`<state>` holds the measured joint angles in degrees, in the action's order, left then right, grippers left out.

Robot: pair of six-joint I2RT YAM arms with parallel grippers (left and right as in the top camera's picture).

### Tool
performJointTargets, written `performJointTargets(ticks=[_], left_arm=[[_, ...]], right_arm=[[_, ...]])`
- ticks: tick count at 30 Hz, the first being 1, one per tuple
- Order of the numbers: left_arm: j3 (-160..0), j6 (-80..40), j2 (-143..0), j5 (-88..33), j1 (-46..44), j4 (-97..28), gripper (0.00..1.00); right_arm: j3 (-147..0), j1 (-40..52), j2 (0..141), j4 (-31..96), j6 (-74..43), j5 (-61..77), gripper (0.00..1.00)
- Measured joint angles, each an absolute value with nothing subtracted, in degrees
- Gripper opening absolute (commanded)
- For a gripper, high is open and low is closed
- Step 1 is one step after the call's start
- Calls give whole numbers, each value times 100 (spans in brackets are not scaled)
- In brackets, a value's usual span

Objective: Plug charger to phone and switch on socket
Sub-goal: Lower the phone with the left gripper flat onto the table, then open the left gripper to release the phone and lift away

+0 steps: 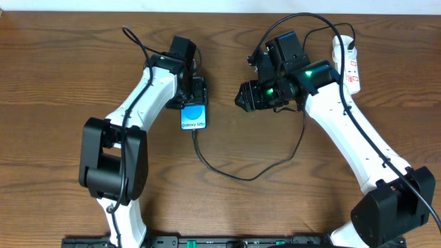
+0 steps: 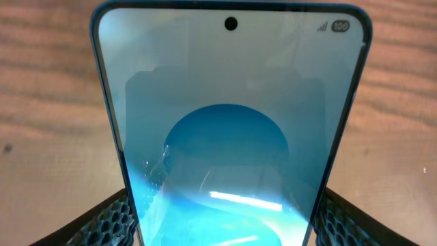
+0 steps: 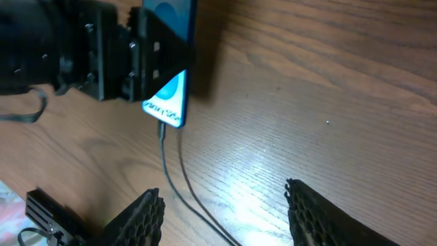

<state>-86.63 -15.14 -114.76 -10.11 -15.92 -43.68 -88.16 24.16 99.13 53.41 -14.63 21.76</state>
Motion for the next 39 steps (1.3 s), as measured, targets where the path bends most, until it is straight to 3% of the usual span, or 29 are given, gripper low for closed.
performJointTargets(ticks=[39], left_arm=[[-8646, -1651, -12022, -491, -1597, -3454, 13]], right_arm=[[-8816, 2416, 9913, 5527, -1459, 2121, 58]])
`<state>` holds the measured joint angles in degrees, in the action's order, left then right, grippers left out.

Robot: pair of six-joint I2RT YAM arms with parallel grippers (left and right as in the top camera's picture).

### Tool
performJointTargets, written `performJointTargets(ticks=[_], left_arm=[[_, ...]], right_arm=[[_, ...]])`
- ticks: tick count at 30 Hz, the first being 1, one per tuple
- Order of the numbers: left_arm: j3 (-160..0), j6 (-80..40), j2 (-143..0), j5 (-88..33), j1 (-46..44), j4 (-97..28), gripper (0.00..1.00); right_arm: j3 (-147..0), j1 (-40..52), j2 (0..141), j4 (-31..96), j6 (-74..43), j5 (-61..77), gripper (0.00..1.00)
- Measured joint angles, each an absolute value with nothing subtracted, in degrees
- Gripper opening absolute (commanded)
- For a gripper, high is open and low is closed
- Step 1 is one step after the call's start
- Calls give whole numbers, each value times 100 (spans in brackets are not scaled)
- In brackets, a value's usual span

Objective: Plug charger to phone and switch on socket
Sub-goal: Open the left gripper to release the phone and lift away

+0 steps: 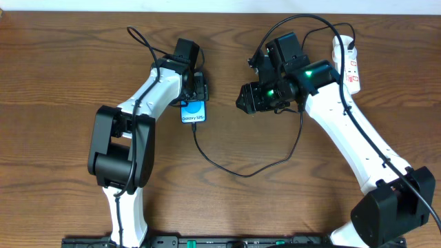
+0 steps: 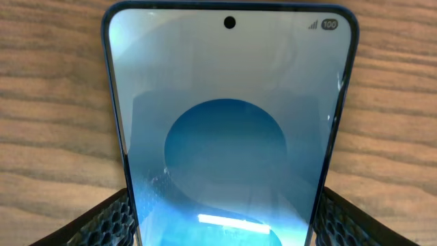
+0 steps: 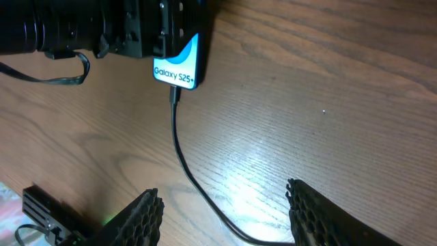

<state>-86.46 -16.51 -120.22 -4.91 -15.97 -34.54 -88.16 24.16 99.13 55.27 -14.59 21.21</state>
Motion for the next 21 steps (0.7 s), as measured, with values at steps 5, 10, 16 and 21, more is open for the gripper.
performJointTargets(ticks=[5, 10, 16, 21], left_arm=[[-8632, -1651, -12171, -410, -1597, -3391, 13], [-8626, -1649, -12250, -298, -1623, -3336, 13], [-8628, -1649, -12269, -257, -1632, -3321, 14], [-8628, -1651, -12269, -255, -1632, -3319, 26]], right_arm=[[-8816, 2416, 9913, 5548, -1459, 2112, 58], [-8816, 2416, 9913, 5551, -1457, 2104, 58], [-8816, 2416, 9913, 5557, -1457, 2099, 59], [-8816, 2416, 9913, 5557, -1457, 2099, 60]])
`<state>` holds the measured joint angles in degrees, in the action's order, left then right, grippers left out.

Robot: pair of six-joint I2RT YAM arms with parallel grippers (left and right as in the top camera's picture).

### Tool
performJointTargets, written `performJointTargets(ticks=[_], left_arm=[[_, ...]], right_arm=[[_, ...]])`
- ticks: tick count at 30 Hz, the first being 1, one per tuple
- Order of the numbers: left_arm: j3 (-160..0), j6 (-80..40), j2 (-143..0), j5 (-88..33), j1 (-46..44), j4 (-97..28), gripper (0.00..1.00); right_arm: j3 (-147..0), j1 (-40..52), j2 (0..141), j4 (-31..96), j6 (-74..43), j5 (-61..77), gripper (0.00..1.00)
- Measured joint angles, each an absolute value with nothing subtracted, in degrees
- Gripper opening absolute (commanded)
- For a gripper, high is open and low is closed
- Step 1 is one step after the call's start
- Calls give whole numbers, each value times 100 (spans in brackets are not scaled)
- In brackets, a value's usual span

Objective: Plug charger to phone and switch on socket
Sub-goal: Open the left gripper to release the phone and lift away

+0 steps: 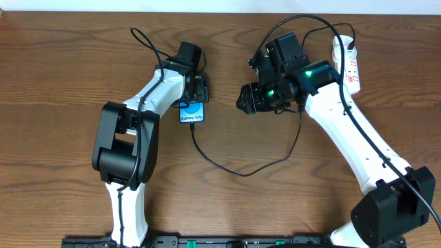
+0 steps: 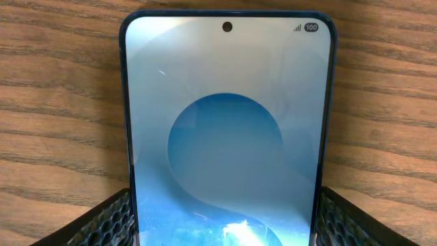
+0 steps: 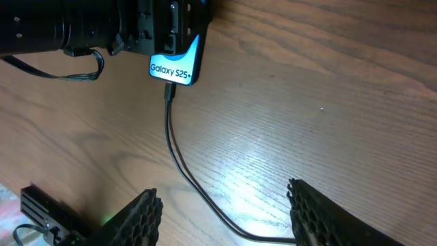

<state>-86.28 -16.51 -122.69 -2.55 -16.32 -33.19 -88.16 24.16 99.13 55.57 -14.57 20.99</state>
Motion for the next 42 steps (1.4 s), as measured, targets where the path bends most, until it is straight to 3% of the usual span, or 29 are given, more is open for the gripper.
performJointTargets(ticks=[4, 11, 20, 27, 42], left_arm=[[-8628, -1651, -12269, -252, -1632, -3319, 33], [-8628, -1651, -12269, -252, -1632, -3321, 56], [-8639, -1636, -12283, -242, -1636, -3328, 93], [-8667, -1643, -12293, -217, -1643, -3356, 100], [-8781, -1649, -11839, -266, -1380, -3946, 100]], right_arm=[[-8816, 2416, 9913, 5557, -1457, 2099, 60], [-8816, 2416, 9913, 5559, -1457, 2099, 60], [-8816, 2416, 9913, 5564, -1448, 2099, 60], [-8816, 2416, 9913, 5566, -1441, 2099, 60], [-8825, 2416, 9913, 5452, -1293, 2115, 63]])
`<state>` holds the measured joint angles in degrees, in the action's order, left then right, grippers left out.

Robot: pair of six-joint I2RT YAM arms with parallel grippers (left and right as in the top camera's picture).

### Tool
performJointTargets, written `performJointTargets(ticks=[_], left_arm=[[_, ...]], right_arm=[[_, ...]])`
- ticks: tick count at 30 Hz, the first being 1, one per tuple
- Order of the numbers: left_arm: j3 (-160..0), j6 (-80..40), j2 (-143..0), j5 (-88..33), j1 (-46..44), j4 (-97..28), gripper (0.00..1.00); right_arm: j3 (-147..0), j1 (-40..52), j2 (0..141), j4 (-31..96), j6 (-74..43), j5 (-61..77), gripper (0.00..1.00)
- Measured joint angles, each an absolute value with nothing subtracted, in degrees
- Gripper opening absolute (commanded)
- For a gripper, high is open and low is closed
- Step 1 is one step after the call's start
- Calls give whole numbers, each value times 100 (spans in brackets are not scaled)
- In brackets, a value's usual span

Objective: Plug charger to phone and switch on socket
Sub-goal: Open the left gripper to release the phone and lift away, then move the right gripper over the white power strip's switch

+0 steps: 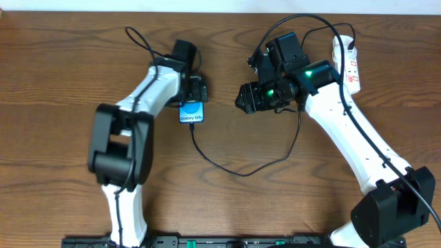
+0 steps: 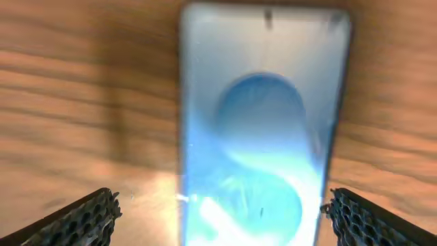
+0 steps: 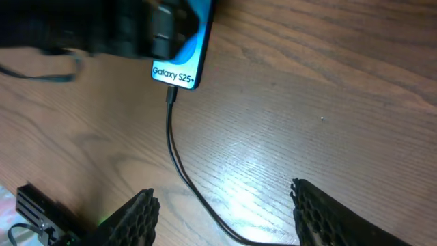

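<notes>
The phone (image 1: 193,113) lies flat on the wooden table, its blue screen lit and reading "Galaxy S25". The black charger cable (image 1: 238,173) is plugged into its near end (image 3: 172,96) and loops right and back to the white power strip (image 1: 349,63). My left gripper (image 1: 194,92) hovers over the phone's far half, open; in the blurred left wrist view its fingers (image 2: 82,217) stand wide of the phone (image 2: 263,130). My right gripper (image 1: 247,97) hangs open right of the phone, with the cable (image 3: 179,164) running between its fingers (image 3: 328,215).
The power strip sits at the table's back right edge, behind my right arm. The cable's slack loop lies on the table (image 1: 62,138) in the middle, between the two arms.
My left gripper was shut on the phone's sides; now its fingers are spread apart and the phone lies free on the table. The wrist has drawn back a little. The right arm has not moved.
My left gripper first held the plugged-in phone tilted up off the table. Then the phone was lower and farther back, then flat on the wood, still gripped. Now the gripper is open and the phone rests alone. The right gripper stayed open and still.
</notes>
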<state>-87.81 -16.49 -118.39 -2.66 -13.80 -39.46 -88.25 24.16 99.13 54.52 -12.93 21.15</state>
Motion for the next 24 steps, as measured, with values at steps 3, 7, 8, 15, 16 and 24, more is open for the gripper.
performJointTargets(ticks=[3, 7, 8, 15, 16, 24], left_arm=[[-8783, -1649, -11008, -266, -1142, -4086, 100], [-8871, -1649, -9618, -263, -799, -4307, 100], [-8908, -1649, -9310, -263, -722, -4351, 100], [-8973, -1649, -7747, -261, -322, -4674, 100], [-8973, -1649, -7629, -261, -287, -4698, 100], [-8973, -1649, -7422, -263, -239, -4781, 100]], right_arm=[[-8930, 2410, 9913, 5459, -1249, 2112, 64], [-9194, 2307, 9771, 5461, -1227, 2110, 65], [-9236, 2263, 9708, 5459, -1227, 2115, 65], [-9413, 1253, 9174, 5664, -1232, 2119, 64], [-9415, 1007, 9153, 5719, -1232, 2121, 64], [-9415, -607, 9188, 5802, -1173, 1911, 65]])
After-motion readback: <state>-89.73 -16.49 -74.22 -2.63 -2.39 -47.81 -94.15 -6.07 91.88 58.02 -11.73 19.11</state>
